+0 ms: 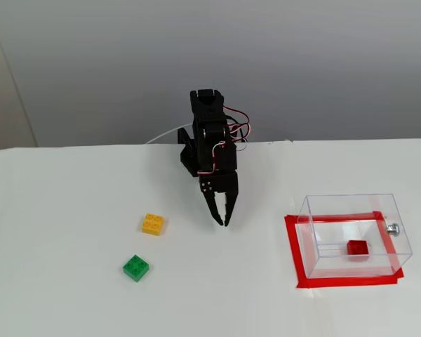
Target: Pick the red lego brick and place it into the transparent box
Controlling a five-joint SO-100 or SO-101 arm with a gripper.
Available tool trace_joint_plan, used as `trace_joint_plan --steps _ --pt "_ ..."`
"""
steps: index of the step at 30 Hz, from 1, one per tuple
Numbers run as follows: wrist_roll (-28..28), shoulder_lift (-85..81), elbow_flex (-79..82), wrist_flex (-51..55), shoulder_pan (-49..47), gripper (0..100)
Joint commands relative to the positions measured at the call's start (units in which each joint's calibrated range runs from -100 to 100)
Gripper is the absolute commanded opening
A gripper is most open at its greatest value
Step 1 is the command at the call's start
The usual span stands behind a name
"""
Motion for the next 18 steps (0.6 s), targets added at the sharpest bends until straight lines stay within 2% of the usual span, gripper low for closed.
trace_joint_plan --steps 1,13,18 --pt "-0.16 -0.59 -1.42 4.12 0.23 1" --pt "-0.21 -0.59 -5.04 16.65 0.23 1" --pt "-0.21 -0.59 -5.22 17.26 0.23 1"
